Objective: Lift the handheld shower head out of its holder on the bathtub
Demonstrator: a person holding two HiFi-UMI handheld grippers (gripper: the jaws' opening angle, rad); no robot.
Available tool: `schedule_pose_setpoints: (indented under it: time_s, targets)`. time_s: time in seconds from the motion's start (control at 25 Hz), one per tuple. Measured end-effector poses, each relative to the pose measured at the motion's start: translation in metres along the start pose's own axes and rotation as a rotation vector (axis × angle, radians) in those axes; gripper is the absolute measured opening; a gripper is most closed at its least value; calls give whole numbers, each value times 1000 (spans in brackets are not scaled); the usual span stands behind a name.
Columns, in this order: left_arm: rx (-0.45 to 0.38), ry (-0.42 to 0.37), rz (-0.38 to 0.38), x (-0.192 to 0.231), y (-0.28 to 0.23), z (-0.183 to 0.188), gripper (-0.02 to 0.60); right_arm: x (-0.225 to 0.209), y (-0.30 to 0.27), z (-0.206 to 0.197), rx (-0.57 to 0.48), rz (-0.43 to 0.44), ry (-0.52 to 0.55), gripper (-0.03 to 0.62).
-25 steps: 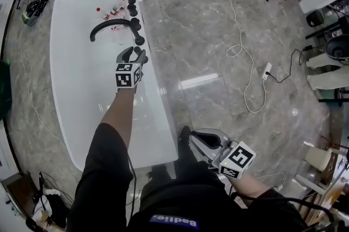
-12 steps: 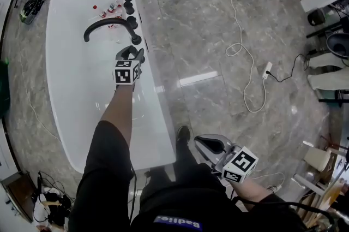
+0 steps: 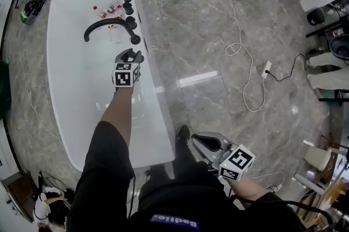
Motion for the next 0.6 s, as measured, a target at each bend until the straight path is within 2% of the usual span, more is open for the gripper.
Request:
schedule_pose_setpoints:
  time_s: [0.6]
  targets:
    - [-37,-40,-34,-15,61,23,137,40,5,12,-53,15,25,5]
Point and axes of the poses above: the fingertips, and each gripper's own axes: y backward along the fingers, x to its left, z out of its top, the point moved 9 cm from there along y, backward along the fingers, and after that the axes turned 13 degrees about y, right-handed, at the moved point
